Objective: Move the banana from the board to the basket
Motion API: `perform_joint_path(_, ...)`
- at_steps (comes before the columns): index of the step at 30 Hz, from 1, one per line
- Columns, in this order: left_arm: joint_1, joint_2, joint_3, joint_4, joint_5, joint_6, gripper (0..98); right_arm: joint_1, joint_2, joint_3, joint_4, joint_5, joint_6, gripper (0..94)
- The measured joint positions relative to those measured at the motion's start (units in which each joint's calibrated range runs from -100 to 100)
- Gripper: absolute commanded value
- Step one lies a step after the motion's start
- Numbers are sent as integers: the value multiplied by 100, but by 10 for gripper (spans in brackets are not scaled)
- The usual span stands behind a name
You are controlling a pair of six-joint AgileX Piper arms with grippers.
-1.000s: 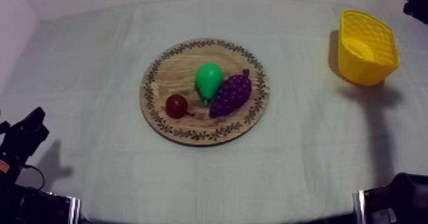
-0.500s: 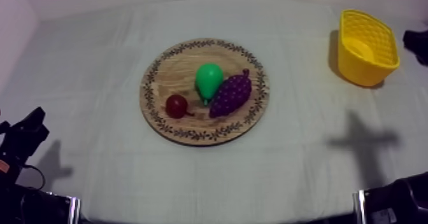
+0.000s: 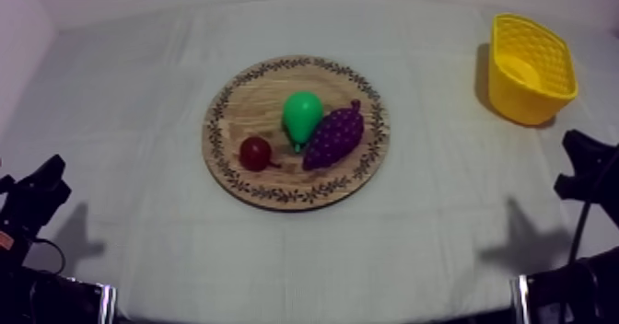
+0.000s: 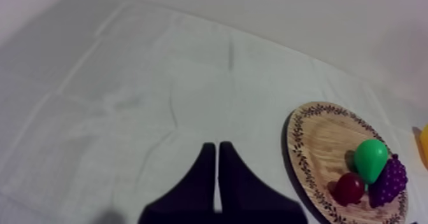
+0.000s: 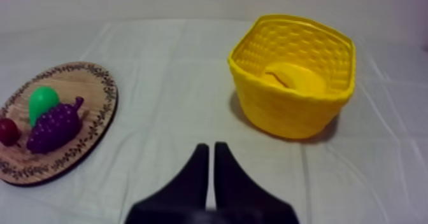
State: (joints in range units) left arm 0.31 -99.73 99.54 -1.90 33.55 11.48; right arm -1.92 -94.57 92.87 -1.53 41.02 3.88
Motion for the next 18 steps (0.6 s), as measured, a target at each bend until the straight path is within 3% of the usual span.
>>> perform_joint_path(5,0,0,0,0,0,3,1,17,-114,578,6,-422,-133,21)
perform_joint_path(9,-4,0,0,0,0,3,1,9,-114,669,17,-281,-146,9)
perform_joint_path(18,-4,0,0,0,0,3,1,3,-114,676,31,-251,584,5)
